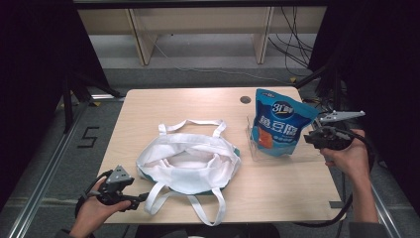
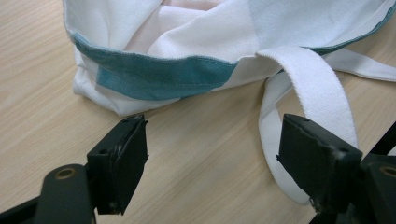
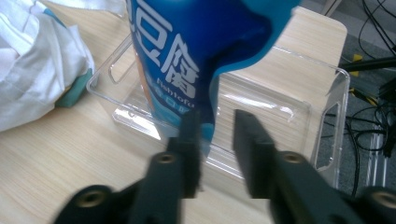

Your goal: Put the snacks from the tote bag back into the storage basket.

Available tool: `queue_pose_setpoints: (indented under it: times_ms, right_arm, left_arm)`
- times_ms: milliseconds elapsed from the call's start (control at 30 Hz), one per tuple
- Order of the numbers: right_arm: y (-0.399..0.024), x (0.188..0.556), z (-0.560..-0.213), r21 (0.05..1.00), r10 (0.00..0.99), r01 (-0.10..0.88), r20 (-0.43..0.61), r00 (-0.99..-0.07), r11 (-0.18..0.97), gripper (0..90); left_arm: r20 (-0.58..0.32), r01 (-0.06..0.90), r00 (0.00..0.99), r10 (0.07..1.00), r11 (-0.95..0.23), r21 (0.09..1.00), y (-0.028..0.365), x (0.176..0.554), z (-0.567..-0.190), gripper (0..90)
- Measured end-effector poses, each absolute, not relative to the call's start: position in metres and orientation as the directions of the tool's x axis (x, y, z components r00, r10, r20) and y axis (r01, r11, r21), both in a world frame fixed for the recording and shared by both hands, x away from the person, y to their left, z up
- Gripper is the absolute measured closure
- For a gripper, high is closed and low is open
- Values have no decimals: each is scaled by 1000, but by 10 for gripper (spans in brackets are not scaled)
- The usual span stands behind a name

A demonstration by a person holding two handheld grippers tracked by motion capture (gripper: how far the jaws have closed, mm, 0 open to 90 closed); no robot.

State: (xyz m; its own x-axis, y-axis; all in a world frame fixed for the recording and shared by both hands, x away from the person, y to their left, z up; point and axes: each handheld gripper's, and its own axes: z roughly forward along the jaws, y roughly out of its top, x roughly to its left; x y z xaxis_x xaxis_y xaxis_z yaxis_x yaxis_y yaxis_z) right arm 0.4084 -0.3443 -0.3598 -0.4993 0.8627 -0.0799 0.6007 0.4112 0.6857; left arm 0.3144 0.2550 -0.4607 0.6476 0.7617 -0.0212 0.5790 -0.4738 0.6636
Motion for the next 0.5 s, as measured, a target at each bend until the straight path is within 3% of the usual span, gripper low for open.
queue_pose_setpoints:
  times_ms: [133,367,500]
  right_arm:
    - [-337,411,-367,680,860,613,-51,-508,403,893]
    - [-327,420,-372,671,847,609,-52,-529,422,900]
    - [-327,429,-375,671,841,586,-108,-530,455,900]
  left_arm:
    - [-20,580,648,761,-477,660,255,315,-461,230]
    - [-15,574,654,756,-484,660,254,315,-461,231]
    - [-18,576,652,758,-480,662,254,315,-461,231]
